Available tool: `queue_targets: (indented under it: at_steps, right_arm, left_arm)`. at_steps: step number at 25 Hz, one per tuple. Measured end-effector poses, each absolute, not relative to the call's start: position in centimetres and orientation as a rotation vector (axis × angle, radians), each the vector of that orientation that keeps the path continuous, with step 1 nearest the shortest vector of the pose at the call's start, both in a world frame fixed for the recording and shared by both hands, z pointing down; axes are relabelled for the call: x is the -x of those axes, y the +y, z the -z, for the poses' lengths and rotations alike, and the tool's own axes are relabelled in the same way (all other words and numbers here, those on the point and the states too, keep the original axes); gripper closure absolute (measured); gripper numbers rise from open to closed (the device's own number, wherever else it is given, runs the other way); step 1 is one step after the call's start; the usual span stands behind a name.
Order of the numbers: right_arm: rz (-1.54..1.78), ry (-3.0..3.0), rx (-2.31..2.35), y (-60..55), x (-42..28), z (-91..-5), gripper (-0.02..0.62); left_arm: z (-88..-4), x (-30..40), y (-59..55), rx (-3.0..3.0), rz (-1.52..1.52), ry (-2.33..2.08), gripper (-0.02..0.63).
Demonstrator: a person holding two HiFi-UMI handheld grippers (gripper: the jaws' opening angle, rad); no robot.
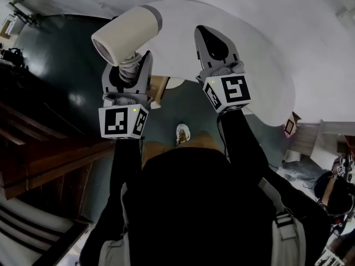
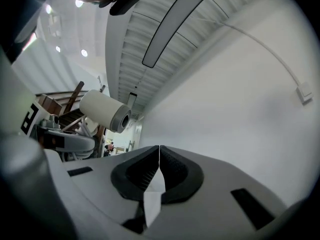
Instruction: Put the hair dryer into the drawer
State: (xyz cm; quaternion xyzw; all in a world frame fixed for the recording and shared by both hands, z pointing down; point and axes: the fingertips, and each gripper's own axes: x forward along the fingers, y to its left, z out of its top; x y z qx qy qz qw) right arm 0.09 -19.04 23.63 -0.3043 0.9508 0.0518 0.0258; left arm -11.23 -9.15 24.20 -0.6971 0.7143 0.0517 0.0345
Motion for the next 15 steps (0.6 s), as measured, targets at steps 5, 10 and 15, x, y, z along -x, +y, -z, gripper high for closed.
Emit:
queue_targets:
  at_steps: [5, 10, 15]
  right_arm:
    - [-0.136, 2.975, 0.854, -19.4, 1.5, -24.8, 0.568]
    - [-0.101, 3.013, 0.808, -20.2, 2.5, -26.4, 0.568]
    - [-0.104, 3.045, 0.741, -20.4, 4.0, -28.2, 0.568]
  left_arm:
    - [-24.9, 11.8, -9.1, 2.112, -0.141, 2.236, 0.347]
    - [-25.8, 12.1, -9.3, 2.091, -0.128, 2.292, 0.347]
    - [-27.2, 12.8, -9.2, 2.084, -0.069, 2.334, 0.347]
